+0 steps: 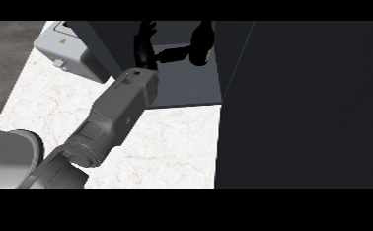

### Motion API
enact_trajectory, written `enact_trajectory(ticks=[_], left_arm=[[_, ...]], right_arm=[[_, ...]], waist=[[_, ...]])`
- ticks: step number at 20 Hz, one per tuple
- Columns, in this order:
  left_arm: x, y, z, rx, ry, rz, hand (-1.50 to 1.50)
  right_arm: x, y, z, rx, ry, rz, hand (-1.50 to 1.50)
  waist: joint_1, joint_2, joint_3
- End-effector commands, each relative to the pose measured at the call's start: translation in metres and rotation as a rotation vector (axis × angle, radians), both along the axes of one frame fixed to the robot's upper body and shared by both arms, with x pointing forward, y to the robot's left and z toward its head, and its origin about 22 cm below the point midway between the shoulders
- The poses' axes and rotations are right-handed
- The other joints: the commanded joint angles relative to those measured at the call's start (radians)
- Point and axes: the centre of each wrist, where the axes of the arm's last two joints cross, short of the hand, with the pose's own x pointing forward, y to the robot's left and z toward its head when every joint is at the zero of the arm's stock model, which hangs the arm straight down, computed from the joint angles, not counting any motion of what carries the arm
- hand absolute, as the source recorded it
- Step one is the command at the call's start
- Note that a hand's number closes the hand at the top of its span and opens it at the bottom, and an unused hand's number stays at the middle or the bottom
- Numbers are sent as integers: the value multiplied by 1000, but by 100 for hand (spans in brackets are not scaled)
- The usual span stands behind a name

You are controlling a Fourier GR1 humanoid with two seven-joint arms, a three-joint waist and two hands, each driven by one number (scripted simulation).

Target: Pick up the wine, place it into the cabinet and close the cabinet

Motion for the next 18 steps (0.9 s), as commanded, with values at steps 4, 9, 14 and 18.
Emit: enact_trajectory(ticks=[4, 9, 14, 18], left_arm=[[4, 35, -5, 61, 6, 67, -150], [11, 58, 7, 30, -21, 20, -150], [8, 20, 10, 21, -97, -92, -150], [10, 17, 17, -29, -155, -157, -150]], right_arm=[[-33, -6, 26, 55, -29, 49, -150], [-29, -5, 14, 48, -46, 48, -150], [-36, -8, 21, 47, -46, 59, -150], [-33, -6, 20, 68, -17, 39, -150]], waist=[[3, 5, -4], [1, 5, -3], [12, -1, -3], [33, -5, -3]])
